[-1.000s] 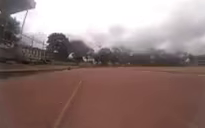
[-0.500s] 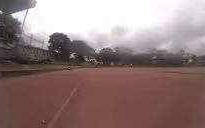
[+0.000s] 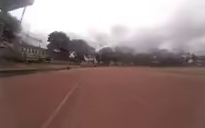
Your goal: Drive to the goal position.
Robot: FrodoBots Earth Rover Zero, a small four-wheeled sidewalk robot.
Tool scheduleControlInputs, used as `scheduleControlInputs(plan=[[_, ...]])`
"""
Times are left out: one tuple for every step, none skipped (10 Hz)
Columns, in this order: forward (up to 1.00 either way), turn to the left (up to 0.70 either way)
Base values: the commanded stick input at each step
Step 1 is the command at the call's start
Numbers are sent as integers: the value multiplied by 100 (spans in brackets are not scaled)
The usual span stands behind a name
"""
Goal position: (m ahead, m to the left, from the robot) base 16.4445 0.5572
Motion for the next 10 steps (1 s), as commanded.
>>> scheduleControlInputs(plan=[[100,0],[100,0],[100,0],[100,0],[100,0],[100,0],[100,0],[100,0],[100,0],[100,0]])
